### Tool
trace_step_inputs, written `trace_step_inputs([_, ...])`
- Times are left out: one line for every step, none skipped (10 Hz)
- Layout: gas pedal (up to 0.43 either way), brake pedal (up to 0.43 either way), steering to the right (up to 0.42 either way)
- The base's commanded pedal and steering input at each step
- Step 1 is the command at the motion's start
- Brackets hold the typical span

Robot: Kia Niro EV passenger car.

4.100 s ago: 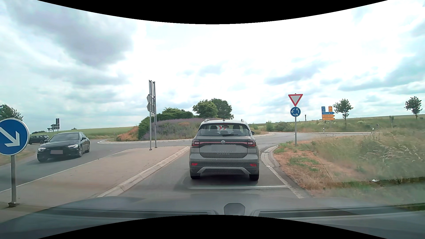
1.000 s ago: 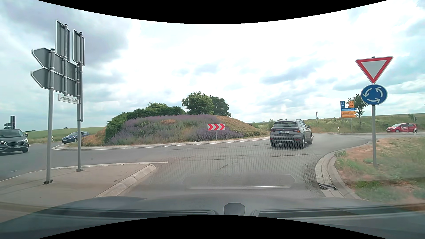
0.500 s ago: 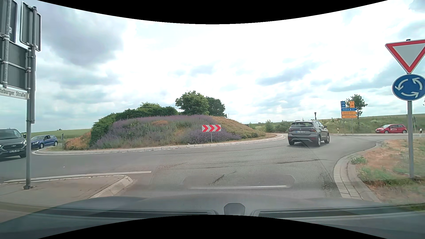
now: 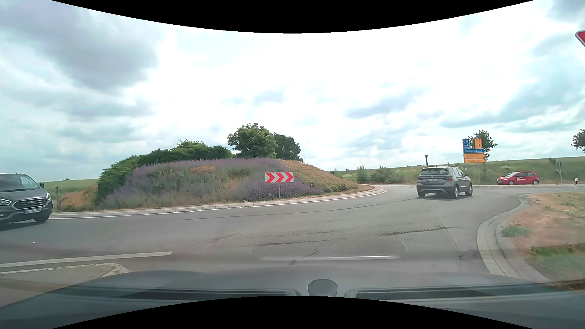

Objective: Follow the waypoints while adhering to traffic rules and regulations

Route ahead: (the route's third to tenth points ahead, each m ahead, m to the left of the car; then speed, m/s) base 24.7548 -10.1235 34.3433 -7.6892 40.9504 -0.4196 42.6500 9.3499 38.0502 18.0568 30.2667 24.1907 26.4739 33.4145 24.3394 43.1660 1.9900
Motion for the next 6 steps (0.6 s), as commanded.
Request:
trace_step_inputs([0.0,0.195,0.158])
trace_step_inputs([0.0,0.195,0.161])
trace_step_inputs([0.0,0.195,0.163])
trace_step_inputs([0.0,0.195,0.165])
trace_step_inputs([0.0,0.201,0.165])
trace_step_inputs([0.0,0.177,0.166])
